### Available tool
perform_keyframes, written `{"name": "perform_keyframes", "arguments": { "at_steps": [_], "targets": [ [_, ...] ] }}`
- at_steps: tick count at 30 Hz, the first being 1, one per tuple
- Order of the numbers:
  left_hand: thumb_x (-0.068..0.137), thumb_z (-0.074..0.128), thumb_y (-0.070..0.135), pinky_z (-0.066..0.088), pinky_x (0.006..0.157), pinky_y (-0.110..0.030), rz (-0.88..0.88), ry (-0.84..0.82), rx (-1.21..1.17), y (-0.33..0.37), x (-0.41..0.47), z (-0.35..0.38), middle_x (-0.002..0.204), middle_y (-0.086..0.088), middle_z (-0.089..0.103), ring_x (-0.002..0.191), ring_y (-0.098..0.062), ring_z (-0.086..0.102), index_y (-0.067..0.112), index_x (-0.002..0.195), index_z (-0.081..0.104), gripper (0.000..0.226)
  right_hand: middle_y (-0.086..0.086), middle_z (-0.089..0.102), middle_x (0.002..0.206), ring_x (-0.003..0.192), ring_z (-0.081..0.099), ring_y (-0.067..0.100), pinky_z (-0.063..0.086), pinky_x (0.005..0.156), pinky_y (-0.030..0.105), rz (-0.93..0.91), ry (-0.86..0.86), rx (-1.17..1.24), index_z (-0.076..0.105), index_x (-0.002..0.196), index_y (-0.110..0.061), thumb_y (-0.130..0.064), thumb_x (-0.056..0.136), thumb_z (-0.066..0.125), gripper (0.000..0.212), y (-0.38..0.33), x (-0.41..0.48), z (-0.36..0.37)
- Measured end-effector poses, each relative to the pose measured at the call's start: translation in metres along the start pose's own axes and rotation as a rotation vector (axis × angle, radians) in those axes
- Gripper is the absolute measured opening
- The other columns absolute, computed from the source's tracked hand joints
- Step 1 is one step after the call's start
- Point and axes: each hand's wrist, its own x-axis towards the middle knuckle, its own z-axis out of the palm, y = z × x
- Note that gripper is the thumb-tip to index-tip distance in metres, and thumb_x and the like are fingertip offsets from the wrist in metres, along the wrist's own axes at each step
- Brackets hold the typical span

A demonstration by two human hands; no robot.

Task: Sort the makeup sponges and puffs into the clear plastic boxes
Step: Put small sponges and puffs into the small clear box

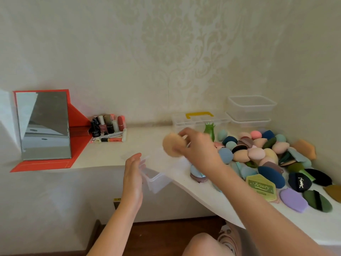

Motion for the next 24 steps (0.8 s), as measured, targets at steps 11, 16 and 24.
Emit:
{"name": "perform_keyframes", "arguments": {
  "at_steps": [11,16,24],
  "targets": [
    [0.097,0.035,0.046,0.034,0.091,-0.032,-0.004,-0.072,0.056,-0.005,-0.006,0.0,0.122,0.014,0.044,0.118,-0.01,0.044,0.041,0.123,0.046,0.028,0.006,0.047,0.054,0.054,0.044,0.023,0.037,0.052,0.029,-0.043,-0.349,-0.263,0.062,0.067,-0.004,-0.025,0.082,0.051,0.028,-0.034,-0.005,0.062],
    [0.096,0.029,0.049,0.043,0.077,-0.021,0.041,-0.076,0.036,-0.01,-0.01,0.004,0.114,0.016,0.052,0.105,0.002,0.05,0.038,0.122,0.045,0.033,0.011,0.06,0.074,0.069,0.053,0.026,0.044,0.07,0.037,-0.169,-0.525,-0.206,0.061,0.079,-0.001,-0.025,0.097,0.036,0.039,-0.034,-0.019,0.057],
    [0.098,0.044,0.03,0.042,0.1,-0.038,0.041,-0.092,0.066,-0.023,-0.012,-0.002,0.108,0.009,0.059,0.112,-0.013,0.054,0.04,0.118,0.046,0.022,0.013,0.064,0.075,0.068,0.055,0.021,0.038,0.063,0.029,-0.274,-0.592,-0.181,0.071,0.085,-0.006,-0.022,0.092,0.048,0.029,-0.019,-0.026,0.051]
  ]
}}
